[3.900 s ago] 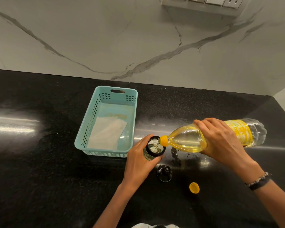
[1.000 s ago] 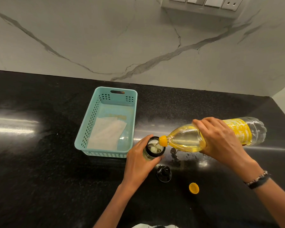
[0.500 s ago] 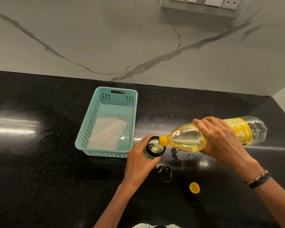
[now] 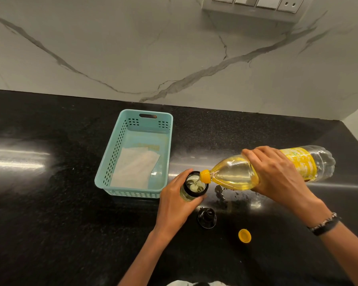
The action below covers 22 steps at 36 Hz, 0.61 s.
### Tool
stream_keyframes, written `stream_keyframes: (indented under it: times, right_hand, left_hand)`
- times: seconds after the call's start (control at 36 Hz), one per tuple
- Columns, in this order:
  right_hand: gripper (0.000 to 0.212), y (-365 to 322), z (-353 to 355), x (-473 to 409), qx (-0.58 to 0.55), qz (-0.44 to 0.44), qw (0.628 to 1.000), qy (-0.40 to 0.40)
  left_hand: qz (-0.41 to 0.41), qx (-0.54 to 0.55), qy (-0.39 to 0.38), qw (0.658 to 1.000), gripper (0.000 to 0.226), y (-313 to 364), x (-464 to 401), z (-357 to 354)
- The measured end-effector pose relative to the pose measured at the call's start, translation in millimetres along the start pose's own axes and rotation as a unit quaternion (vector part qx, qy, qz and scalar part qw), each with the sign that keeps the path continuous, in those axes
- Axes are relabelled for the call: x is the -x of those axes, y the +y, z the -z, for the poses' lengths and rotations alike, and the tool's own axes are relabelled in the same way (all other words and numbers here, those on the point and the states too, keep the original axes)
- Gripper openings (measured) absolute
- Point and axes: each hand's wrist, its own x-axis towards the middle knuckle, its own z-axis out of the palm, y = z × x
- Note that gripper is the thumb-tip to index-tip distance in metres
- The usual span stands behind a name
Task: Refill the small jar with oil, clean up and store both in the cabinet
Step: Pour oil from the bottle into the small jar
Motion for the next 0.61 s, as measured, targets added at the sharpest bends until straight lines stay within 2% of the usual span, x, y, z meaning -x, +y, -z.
stream_keyframes:
  times: [0.61]
  right_hand:
    - [0.078,0.7,-2.0,-0.8,0.002,-0.001,1.0,-0.003]
  left_hand:
    - [0.001,-0.006,0.0,1.0,0.065,-3.2,-0.6,-0.9]
